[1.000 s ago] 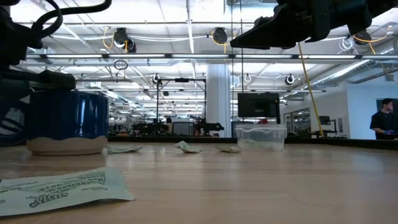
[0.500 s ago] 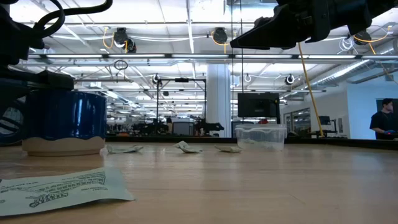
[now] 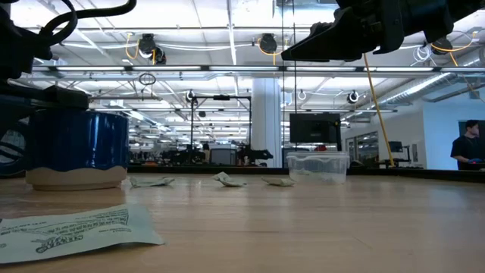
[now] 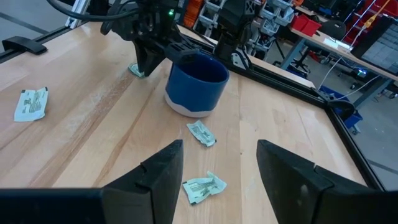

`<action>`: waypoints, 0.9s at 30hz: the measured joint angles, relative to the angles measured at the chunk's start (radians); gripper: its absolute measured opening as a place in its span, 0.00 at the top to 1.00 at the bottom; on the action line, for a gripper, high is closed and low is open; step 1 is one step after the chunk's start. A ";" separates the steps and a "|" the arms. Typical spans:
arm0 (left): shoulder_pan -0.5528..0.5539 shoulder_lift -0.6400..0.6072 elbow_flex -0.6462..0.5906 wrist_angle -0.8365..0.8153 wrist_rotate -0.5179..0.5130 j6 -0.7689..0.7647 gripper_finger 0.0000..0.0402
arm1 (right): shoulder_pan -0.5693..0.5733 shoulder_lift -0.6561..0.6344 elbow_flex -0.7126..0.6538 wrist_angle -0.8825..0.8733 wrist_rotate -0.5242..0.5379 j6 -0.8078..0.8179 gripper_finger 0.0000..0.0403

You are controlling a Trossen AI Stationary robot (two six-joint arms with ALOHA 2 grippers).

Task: Pick and place Stevia / Truvia into bins
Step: Put the green truvia packet into the transparent container

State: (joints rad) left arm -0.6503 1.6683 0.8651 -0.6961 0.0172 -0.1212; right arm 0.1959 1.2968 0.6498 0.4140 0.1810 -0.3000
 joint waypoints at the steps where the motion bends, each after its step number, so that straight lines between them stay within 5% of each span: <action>1: 0.000 0.007 0.001 -0.003 -0.004 0.000 0.81 | 0.000 0.000 0.000 0.000 0.000 0.000 0.51; 6: 0.001 0.009 -0.002 -0.011 -0.036 -0.001 0.82 | 0.000 0.000 0.000 0.000 0.000 0.000 0.51; 11: 0.009 0.010 -0.002 -0.012 -0.018 0.002 0.97 | 0.000 0.000 0.000 0.000 0.000 0.000 0.51; 18: 0.016 -0.040 0.019 -0.044 -0.030 0.009 0.99 | 0.000 0.000 0.000 0.000 0.000 0.000 0.51; 27: 0.040 -0.143 0.229 -0.192 -0.153 0.035 0.99 | 0.000 0.000 0.000 0.001 0.000 0.000 0.51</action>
State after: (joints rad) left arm -0.6100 1.5257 1.0944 -0.8885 -0.1359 -0.0859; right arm 0.1963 1.2968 0.6498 0.4153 0.1806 -0.3004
